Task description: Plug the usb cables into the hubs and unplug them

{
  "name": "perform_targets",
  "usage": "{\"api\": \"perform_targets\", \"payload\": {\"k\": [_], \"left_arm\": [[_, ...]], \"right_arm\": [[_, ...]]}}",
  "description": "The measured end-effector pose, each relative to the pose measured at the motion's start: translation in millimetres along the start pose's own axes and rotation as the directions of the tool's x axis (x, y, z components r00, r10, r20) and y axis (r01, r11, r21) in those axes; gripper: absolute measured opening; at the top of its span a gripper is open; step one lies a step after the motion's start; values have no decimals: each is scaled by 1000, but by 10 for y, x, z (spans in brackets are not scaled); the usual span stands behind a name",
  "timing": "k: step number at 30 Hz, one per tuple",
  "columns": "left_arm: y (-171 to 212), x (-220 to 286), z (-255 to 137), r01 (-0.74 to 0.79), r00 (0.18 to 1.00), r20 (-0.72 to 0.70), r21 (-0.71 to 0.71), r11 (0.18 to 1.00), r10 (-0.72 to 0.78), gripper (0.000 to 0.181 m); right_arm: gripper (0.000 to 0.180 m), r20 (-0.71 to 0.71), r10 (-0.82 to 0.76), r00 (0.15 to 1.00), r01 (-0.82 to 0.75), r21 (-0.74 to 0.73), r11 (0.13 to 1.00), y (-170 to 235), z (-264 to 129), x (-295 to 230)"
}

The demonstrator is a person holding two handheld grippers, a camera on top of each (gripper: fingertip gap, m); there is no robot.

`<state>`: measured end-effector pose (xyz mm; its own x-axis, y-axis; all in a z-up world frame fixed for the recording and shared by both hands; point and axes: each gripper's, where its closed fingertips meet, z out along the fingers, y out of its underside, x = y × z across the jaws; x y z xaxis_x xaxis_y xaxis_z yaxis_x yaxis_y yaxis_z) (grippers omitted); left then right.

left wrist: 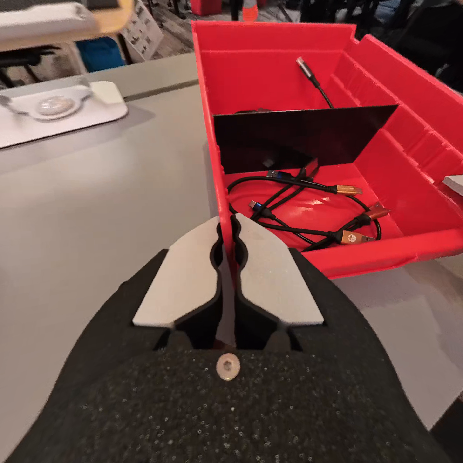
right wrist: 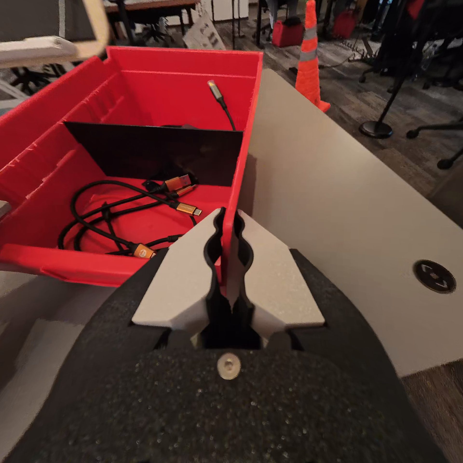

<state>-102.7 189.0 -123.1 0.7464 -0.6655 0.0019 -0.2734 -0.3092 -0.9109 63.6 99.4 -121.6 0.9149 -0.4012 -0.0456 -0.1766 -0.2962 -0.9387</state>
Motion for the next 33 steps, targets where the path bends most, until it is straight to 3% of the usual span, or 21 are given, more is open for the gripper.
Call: {"api": "perform_targets", "payload": {"k": [5,10,15,20,23,26,29,31,33], "left_arm": [[44,-684,-494,29,991,128,30,999,-33,3],[339,-1405,-874,102,964,245,2,995,-99,3],[617,-1721,-997,120,947,305,-37,992,-103,4],[611,-1520,-1046,52,980,193,-71,996,-38,19],[455,-1400,-1319,130,989,66,41,991,-133,29],[298,-1705,-1827,277,957,24,208,938,-288,29],[434,-2445,-2363,298,921,152,319,900,-358,29],[684,-3055,-2610,207,890,340,296,932,-306,29],[920,-3551,-2728,193,844,457,229,954,-280,34]], "right_arm": [[4,126,-62,990,58,35,998,-110,-15,-818],[5,252,-168,953,164,38,986,-46,51,-1666],[5,323,-198,926,205,12,979,150,173,-2025],[12,389,-128,912,142,-6,990,151,197,-2003],[23,464,-161,871,185,-5,983,225,89,-1988],[29,501,-259,826,258,73,963,187,-86,-1933],[29,484,-308,819,277,137,951,66,-209,-1882],[29,415,-323,850,266,191,945,-82,-284,-1838],[29,406,-384,829,284,286,915,-196,-473,-1972]]}}
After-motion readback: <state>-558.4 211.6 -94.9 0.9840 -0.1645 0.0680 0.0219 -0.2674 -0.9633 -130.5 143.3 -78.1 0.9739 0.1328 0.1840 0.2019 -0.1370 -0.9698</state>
